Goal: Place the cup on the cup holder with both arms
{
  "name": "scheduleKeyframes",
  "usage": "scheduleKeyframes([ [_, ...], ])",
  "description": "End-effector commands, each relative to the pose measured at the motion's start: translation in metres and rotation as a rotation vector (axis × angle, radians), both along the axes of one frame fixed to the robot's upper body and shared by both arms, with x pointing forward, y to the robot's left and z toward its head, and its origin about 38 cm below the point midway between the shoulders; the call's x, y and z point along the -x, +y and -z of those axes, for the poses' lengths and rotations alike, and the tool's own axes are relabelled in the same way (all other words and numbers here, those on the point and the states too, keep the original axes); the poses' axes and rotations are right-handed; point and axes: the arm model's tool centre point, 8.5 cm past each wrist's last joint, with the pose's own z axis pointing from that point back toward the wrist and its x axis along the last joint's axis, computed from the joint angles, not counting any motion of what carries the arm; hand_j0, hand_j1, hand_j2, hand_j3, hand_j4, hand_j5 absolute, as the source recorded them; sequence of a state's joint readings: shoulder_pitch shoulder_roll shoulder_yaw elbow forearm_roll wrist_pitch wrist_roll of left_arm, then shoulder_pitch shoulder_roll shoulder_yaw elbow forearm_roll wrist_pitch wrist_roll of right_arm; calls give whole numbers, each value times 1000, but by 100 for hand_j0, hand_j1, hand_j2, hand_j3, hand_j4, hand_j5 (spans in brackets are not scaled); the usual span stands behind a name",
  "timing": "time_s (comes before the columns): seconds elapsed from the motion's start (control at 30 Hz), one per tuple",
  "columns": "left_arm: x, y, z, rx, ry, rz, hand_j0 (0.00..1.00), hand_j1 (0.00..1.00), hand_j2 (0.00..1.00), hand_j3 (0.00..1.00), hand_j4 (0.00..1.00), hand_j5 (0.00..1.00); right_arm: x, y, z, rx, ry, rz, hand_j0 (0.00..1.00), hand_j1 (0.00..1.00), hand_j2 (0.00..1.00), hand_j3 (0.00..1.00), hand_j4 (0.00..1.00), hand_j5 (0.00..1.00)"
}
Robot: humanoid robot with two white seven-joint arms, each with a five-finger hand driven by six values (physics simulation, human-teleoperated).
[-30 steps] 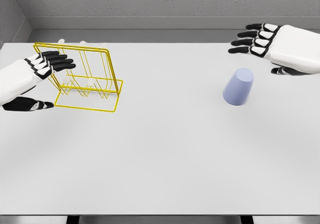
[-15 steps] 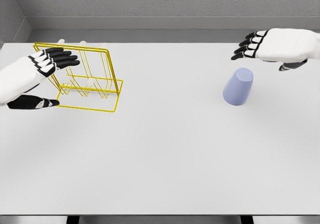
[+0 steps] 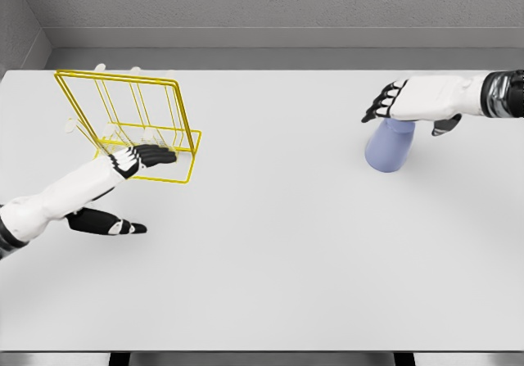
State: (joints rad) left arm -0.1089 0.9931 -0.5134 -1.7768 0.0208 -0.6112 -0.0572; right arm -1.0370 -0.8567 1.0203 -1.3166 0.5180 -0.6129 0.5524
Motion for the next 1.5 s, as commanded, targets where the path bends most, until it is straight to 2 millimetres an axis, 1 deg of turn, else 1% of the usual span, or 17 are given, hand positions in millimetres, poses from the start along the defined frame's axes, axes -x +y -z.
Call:
scheduleKeyframes([
  [0.0, 10, -11, 17, 81, 111, 18, 100, 100, 100, 100, 100, 100, -1, 2, 9, 14, 15, 1, 100, 100, 100, 100, 100, 100],
  [0.17, 11, -27, 26, 282, 244, 13, 100, 100, 100, 100, 100, 100, -5, 4, 16, 25, 25, 5, 100, 100, 100, 100, 100, 100],
  [0.3, 15, -37, 32, 337, 306, 35, 100, 100, 100, 100, 100, 100, -4, 4, 19, 37, 30, 3, 99, 99, 99, 99, 99, 99],
  [0.37, 13, -40, 40, 311, 387, 31, 100, 100, 100, 100, 100, 100, -4, 4, 19, 48, 25, 2, 98, 98, 98, 98, 98, 98],
  [0.43, 3, -43, 48, 311, 474, -40, 100, 100, 100, 100, 100, 100, -4, 4, 21, 53, 30, 2, 94, 94, 94, 94, 94, 94],
  [0.57, -1, -47, 61, 294, 531, -91, 100, 100, 100, 100, 100, 100, -5, 2, 22, 69, 23, 4, 93, 93, 93, 93, 93, 93],
  [0.6, -1, -50, 62, 306, 539, -91, 100, 100, 100, 100, 100, 100, -6, 11, 23, 60, 24, -12, 93, 93, 93, 93, 93, 93],
  [0.73, -4, -52, 74, 303, 600, -134, 100, 100, 100, 100, 100, 100, -6, 15, 25, 60, 27, -19, 92, 92, 92, 92, 92, 92],
  [0.83, -4, -52, 76, 296, 614, -145, 100, 100, 100, 100, 100, 100, -6, 14, 26, 75, 23, -19, 87, 87, 87, 87, 87, 87],
  [0.9, -2, -55, 80, 321, 656, -144, 100, 100, 100, 100, 100, 100, -5, 12, 29, 117, 51, -10, 74, 74, 74, 74, 74, 74],
  [0.93, -2, -55, 80, 325, 659, -145, 100, 100, 100, 100, 100, 100, -5, 12, 28, 117, 50, -10, 73, 73, 73, 73, 73, 73],
  [1.03, -1, -57, 80, 369, 688, -141, 100, 100, 100, 100, 100, 100, -5, 12, 28, 119, 47, -9, 72, 72, 72, 72, 72, 72],
  [1.1, -1, -59, 79, 381, 695, -139, 100, 100, 100, 100, 100, 100, -5, 11, 28, 120, 47, -8, 68, 68, 68, 68, 68, 68],
  [1.23, 0, -59, 84, 383, 736, -153, 100, 100, 100, 100, 100, 100, -5, 12, 26, 117, 42, -11, 68, 68, 68, 68, 68, 68],
  [1.33, 0, -58, 89, 350, 763, -178, 100, 100, 100, 100, 100, 100, -5, 10, 20, 118, 30, -10, 68, 68, 68, 68, 68, 68],
  [1.4, 0, -62, 90, 360, 767, -173, 100, 100, 100, 100, 100, 100, -5, 10, 17, 116, 25, -11, 68, 68, 68, 68, 68, 68],
  [1.47, 0, -62, 90, 360, 767, -173, 100, 100, 100, 100, 100, 100, 0, 14, 6, 108, -4, -35, 68, 68, 68, 68, 68, 68],
])
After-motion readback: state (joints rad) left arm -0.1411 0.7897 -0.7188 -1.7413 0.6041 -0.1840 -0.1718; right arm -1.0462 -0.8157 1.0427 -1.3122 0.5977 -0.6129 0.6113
